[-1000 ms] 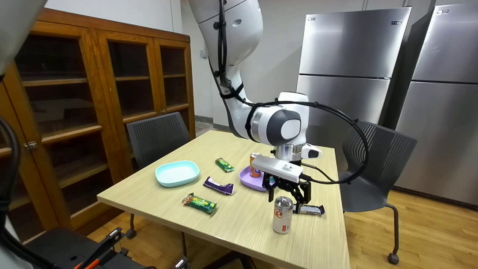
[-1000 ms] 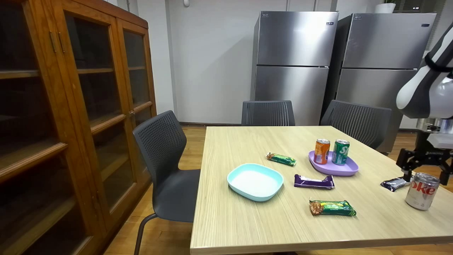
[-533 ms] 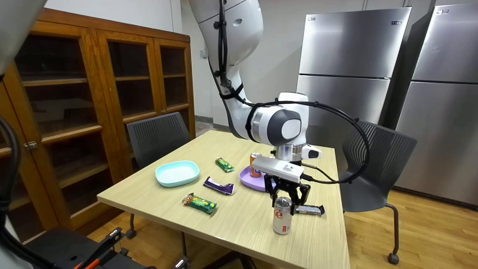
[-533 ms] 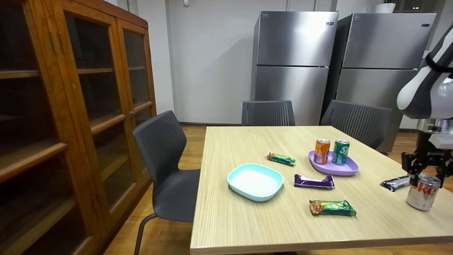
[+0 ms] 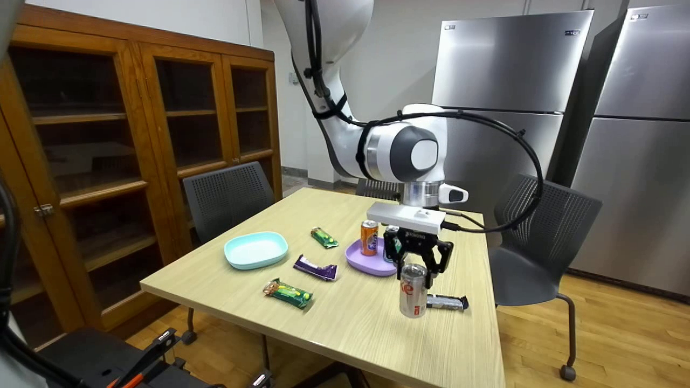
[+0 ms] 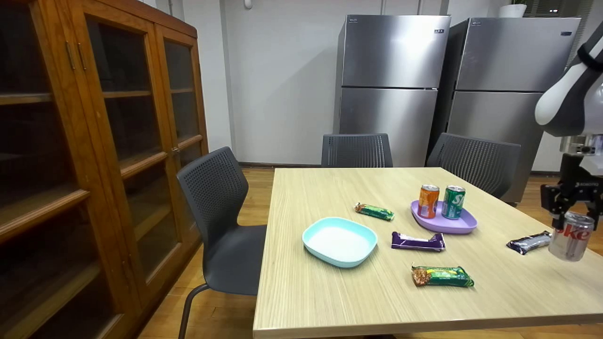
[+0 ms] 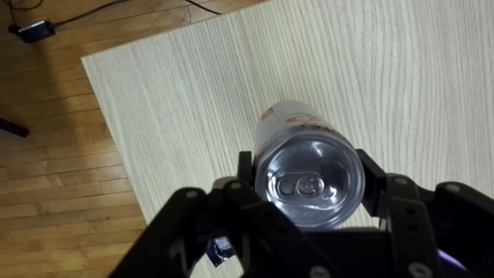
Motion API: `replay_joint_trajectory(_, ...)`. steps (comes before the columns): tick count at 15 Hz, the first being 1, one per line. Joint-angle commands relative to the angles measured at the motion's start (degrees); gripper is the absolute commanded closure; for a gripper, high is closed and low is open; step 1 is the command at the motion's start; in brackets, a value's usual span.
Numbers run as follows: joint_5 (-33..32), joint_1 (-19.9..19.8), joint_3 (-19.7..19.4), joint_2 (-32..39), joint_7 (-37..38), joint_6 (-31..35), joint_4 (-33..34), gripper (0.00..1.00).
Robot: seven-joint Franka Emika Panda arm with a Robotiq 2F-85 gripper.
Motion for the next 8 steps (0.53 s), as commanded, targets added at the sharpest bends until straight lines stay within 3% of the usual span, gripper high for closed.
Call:
replay_joint_trajectory(1, -2.1, 2.2, -0.2, -7.2, 0.5, -2.5, -3.5, 0.61)
replay_joint_trajectory(8, -1.8, 6.1, 1.9, -9.5, 0.3, -2.3, -3.6, 0.61)
